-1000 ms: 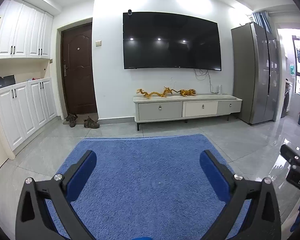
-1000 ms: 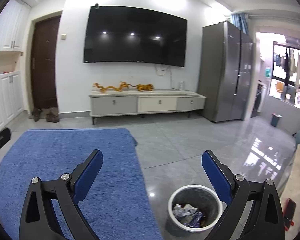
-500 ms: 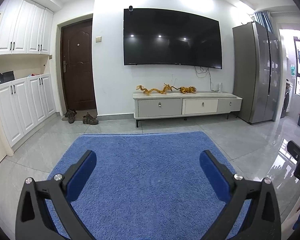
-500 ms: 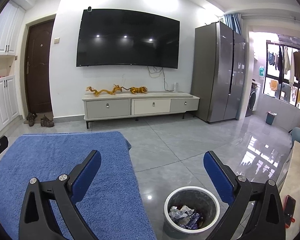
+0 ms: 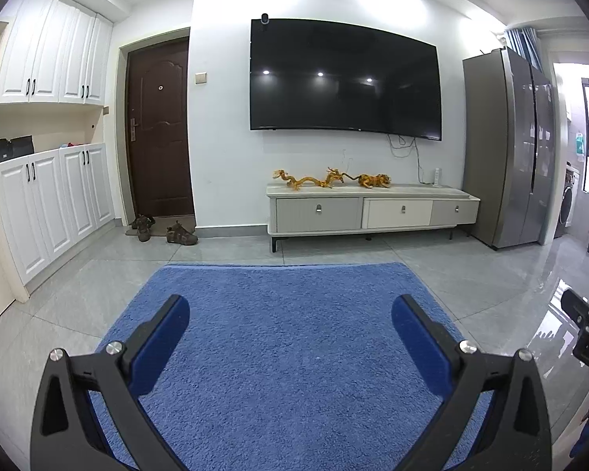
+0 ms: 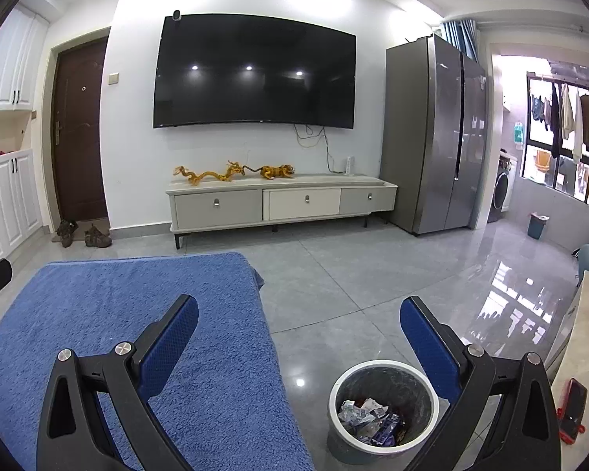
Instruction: Collect trash
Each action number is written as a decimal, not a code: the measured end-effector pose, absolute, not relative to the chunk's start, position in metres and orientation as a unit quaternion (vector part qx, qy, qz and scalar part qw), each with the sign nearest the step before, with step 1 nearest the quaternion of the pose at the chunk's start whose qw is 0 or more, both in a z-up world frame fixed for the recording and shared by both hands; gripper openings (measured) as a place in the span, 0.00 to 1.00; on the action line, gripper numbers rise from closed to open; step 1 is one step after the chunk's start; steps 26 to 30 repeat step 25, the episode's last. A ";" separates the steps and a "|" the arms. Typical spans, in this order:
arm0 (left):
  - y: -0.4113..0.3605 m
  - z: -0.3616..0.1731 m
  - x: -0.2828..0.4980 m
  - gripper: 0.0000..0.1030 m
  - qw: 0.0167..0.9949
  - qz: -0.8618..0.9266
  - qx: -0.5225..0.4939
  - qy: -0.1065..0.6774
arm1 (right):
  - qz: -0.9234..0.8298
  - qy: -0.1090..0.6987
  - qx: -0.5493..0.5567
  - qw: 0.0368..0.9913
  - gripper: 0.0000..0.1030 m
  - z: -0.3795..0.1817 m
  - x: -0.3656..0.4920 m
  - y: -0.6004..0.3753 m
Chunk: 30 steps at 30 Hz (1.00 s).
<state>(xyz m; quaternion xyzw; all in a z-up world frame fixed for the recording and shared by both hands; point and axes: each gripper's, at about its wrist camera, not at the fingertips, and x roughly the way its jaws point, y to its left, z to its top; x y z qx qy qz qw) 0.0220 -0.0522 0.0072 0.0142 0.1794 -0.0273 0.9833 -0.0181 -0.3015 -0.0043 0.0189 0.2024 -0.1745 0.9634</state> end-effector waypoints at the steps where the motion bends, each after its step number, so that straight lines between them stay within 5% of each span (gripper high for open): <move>1: -0.052 0.007 0.022 1.00 0.983 -0.026 0.015 0.179 | -0.174 0.202 0.019 0.964 0.98 -0.004 -0.018 -0.302; 30: -0.051 0.015 0.012 1.00 0.986 -0.022 0.016 0.166 | -0.173 0.198 0.025 0.964 0.98 -0.002 -0.021 -0.302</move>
